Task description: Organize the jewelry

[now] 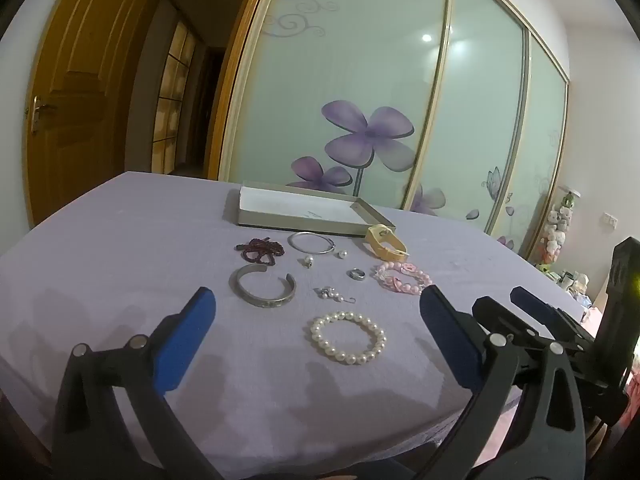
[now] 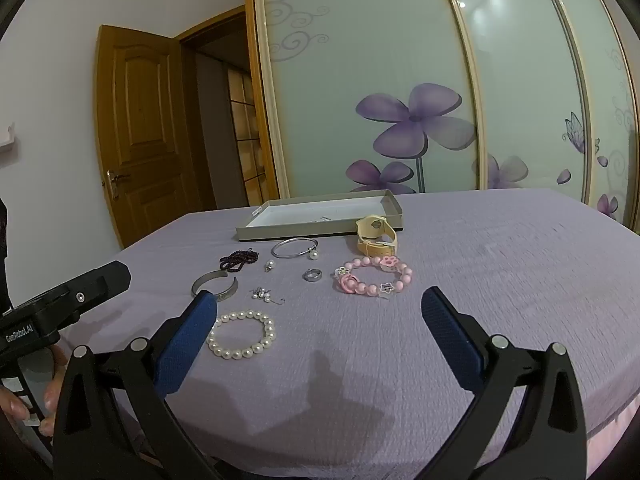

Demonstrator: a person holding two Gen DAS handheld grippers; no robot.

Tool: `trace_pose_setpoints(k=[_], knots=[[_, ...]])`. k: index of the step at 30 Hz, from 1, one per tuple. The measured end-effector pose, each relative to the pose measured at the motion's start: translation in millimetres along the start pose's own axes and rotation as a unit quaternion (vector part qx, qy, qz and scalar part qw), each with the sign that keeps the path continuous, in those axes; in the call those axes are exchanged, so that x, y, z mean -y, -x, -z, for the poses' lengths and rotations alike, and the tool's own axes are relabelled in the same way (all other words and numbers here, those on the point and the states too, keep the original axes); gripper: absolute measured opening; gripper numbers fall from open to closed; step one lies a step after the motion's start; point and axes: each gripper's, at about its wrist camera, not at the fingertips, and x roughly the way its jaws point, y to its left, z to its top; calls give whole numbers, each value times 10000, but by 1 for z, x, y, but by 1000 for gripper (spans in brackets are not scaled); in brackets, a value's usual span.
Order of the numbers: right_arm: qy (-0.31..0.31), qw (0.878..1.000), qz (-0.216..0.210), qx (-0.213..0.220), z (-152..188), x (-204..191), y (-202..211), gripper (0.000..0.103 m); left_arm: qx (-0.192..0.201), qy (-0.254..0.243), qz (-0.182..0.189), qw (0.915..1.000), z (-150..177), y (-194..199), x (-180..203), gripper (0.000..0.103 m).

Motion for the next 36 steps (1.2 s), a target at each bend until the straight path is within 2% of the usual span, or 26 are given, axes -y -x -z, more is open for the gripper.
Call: trace_pose_setpoints(k=[36], knots=[[-51,10000,-23,33,1,2,0,102,-20,58,1,10000,0,0,-1,101]])
